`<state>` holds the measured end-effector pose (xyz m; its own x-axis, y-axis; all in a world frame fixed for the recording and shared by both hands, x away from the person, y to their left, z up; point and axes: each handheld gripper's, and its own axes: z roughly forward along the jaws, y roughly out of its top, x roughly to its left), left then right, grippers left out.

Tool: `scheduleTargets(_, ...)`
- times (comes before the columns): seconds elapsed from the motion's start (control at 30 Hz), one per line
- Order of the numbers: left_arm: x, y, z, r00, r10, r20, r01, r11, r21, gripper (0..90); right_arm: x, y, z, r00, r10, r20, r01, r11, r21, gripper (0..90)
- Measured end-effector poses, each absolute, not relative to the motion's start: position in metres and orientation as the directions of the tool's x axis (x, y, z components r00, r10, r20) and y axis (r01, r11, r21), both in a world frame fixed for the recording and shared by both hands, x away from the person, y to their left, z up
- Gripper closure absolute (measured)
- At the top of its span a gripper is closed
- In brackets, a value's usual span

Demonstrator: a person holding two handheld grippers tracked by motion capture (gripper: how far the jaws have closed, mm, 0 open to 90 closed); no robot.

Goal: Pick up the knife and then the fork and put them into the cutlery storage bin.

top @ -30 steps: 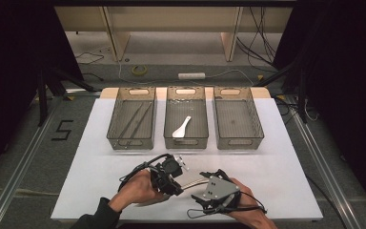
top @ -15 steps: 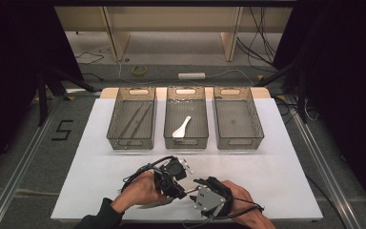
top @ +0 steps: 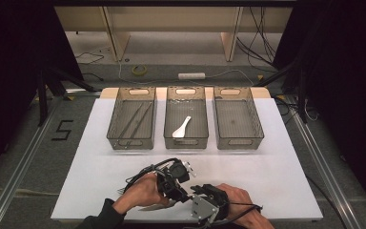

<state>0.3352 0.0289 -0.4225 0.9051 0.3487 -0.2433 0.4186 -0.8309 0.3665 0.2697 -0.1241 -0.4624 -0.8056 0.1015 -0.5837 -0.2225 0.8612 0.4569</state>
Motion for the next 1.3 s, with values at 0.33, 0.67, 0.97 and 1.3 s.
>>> scheduleTargets(0.33,0.333,0.027,-0.423,0.914,0.329,-0.235,0.396,-0.847,0.353,79.1,0.264,-0.122,-0.467,-0.762,-0.021,-0.647,-0.327,0.875,0.356,81.3)
scheduleTargets(0.67,0.333,0.030,-0.419,0.924,0.302,-0.236,0.374,-0.844,0.384,76.8,0.265,-0.124,-0.464,-0.779,-0.042,-0.626,-0.338,0.868,0.363,83.9)
scheduleTargets(0.97,0.342,0.052,-0.399,0.898,0.406,-0.172,0.432,-0.735,0.523,36.2,0.277,-0.138,-0.466,-0.783,-0.030,-0.621,-0.294,0.898,0.327,84.2)
scheduleTargets(1.3,0.349,0.086,-0.375,0.841,0.532,-0.101,0.433,-0.547,0.716,19.8,0.290,-0.158,-0.465,-0.794,0.078,-0.603,-0.174,0.921,0.349,84.2)
